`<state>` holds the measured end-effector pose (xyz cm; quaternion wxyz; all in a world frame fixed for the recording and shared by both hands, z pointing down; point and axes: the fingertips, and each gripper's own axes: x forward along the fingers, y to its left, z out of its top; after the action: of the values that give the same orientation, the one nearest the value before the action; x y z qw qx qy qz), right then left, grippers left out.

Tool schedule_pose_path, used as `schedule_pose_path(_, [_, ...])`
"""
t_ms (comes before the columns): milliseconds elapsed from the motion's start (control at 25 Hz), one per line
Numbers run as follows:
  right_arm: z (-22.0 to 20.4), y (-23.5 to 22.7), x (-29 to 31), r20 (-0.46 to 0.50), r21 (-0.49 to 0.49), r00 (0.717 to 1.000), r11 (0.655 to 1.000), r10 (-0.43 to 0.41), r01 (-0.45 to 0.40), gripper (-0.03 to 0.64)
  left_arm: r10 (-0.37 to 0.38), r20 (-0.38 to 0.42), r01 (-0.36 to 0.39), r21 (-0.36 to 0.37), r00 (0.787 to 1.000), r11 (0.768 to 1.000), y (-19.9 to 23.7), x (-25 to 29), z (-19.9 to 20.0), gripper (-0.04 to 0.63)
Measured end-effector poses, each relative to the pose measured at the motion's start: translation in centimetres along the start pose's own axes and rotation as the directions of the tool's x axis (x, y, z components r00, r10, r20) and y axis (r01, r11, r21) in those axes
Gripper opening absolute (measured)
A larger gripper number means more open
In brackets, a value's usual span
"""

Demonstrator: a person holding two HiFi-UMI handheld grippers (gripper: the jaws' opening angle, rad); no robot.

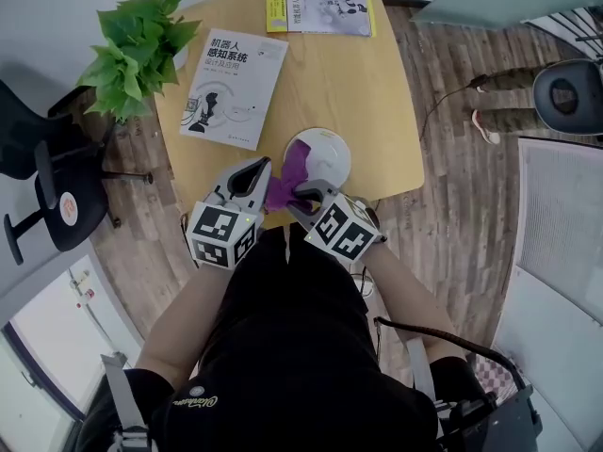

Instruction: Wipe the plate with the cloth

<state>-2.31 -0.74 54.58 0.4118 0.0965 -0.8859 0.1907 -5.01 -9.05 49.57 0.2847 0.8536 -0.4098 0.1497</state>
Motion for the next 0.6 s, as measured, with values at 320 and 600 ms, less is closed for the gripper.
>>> schedule_pose_path(320, [-0.3, 1.9, -3.6, 0.111, 0.106, 0.991, 0.991, 0.075, -0.086, 0.043, -0.013, 0.007, 0.013, 0.011, 1.000, 1.000, -0.4, 0.2, 0.4, 0.002])
schedule_pose_path(600, [0.3, -5.1, -11.0, 0.340, 0.378, 0.903, 0.917, -0.263, 0.125, 0.043, -0.018, 0.021, 0.018, 0.024, 1.000, 1.000, -0.8, 0.3, 1.5, 0.002])
